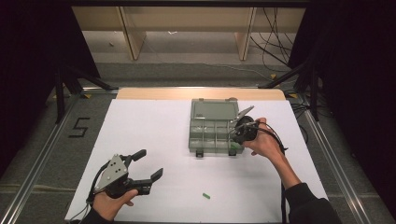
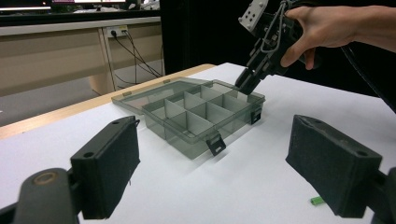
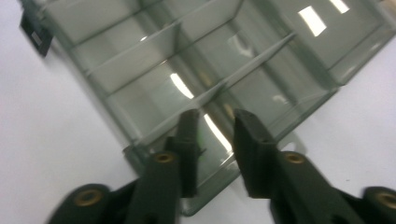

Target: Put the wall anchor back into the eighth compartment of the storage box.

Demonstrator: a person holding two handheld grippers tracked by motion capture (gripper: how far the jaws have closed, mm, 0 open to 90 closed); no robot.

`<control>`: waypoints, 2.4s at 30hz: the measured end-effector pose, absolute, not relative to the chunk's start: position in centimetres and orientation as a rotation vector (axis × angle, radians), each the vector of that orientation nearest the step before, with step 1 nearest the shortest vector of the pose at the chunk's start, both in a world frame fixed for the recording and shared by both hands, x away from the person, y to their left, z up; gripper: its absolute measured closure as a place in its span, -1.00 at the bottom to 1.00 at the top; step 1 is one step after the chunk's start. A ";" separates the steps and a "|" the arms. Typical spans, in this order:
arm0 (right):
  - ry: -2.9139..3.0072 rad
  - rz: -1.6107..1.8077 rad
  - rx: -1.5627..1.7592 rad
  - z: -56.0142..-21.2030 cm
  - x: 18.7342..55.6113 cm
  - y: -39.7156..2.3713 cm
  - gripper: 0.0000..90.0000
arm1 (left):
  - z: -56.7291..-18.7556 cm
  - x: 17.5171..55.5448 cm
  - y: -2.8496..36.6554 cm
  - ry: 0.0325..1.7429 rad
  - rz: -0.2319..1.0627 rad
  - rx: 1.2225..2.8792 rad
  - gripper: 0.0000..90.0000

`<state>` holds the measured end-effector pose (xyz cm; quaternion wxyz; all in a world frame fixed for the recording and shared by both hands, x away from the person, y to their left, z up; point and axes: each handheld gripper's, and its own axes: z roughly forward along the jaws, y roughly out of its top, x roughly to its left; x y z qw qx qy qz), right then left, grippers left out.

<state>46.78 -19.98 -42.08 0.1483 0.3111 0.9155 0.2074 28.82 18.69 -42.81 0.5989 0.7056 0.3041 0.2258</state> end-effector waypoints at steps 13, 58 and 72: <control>2.578 0.737 0.869 -40.3 44.6 -18.4 -0.24 | -42.8 28.8 18.7 0.714 0.519 1.629 -0.64; 2.731 0.805 0.609 -41.1 37.0 -13.2 -0.37 | -42.7 28.7 18.8 0.708 0.525 1.629 -0.64; 2.840 0.767 0.535 -42.9 34.6 -11.8 -0.35 | -42.7 28.7 18.7 0.710 0.525 1.627 -0.64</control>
